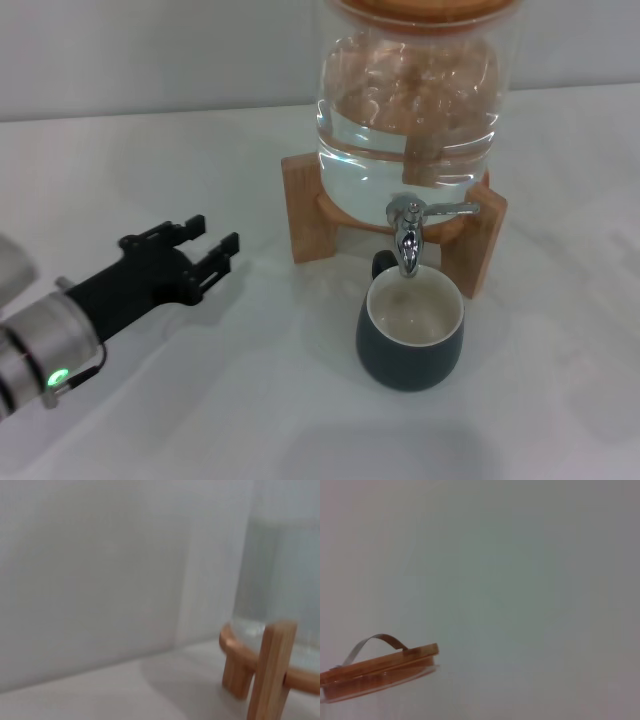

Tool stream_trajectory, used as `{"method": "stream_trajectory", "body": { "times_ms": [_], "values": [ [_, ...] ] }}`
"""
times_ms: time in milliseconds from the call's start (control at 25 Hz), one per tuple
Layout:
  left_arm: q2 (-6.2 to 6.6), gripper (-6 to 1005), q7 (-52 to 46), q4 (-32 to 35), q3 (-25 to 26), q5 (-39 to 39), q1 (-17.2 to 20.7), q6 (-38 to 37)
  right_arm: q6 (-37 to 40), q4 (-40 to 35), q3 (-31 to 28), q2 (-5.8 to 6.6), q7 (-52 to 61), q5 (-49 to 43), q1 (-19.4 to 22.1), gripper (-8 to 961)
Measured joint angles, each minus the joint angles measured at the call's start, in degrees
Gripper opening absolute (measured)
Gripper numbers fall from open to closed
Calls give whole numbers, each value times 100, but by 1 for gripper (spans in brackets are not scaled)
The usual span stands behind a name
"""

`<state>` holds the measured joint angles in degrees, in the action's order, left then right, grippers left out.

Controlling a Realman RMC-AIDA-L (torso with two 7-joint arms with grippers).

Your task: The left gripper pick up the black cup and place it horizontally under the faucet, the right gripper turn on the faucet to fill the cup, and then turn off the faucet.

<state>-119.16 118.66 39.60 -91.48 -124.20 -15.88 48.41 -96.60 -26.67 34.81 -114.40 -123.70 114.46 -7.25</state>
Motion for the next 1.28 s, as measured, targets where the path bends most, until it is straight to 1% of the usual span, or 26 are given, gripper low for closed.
{"method": "stream_trajectory", "body": {
  "times_ms": [40,80,120,200,360,400,440,480,520,600,640,720,1040,1120,1280],
  "values": [
    [5,522,55,-126,176,2,1,289,-5,-67,0,-11,40,-18,10,764],
    [25,522,194,-334,446,10,-9,791,-46,-207,12,-27,121,-60,33,764],
    [25,522,194,-334,446,10,-9,791,-46,-207,12,-27,121,-60,33,764],
    [31,521,382,-489,700,11,2,1150,-125,-345,18,-29,196,-204,40,764],
    [-1,520,579,-574,1231,-23,141,1372,-310,-881,122,-35,678,-701,39,764],
    [-2,520,589,-575,1359,-31,165,1401,-346,-1080,236,-37,873,-814,41,764],
    [-2,520,589,-575,1359,-31,165,1401,-362,-1250,341,-38,1021,-882,39,764],
    [-1,520,622,-598,1721,-34,213,1503,-364,-1421,481,-38,1164,-936,41,764],
    [0,519,632,-607,1799,-34,219,1524,-364,-1582,622,-40,1287,-983,42,764],
    [1,519,699,-659,2132,-38,232,1612,-303,-1984,1029,-46,1588,-1053,42,764],
    [-2,519,732,-683,2283,-37,233,1646,-277,-2087,1139,-49,1664,-1063,40,764],
    [-4,518,841,-750,2657,-39,239,1736,-82,-2388,1480,-53,1897,-1094,40,764],
    [5,519,1004,-930,3698,-43,256,1819,1103,-3591,2704,-56,2722,-1590,53,764],
    [6,519,993,-955,3847,-50,281,1846,1420,-3890,2968,-55,2941,-1854,45,764],
    [4,518,1002,-975,3936,-62,314,1858,1463,-3990,3100,-56,3013,-1939,15,764]
  ]
}}
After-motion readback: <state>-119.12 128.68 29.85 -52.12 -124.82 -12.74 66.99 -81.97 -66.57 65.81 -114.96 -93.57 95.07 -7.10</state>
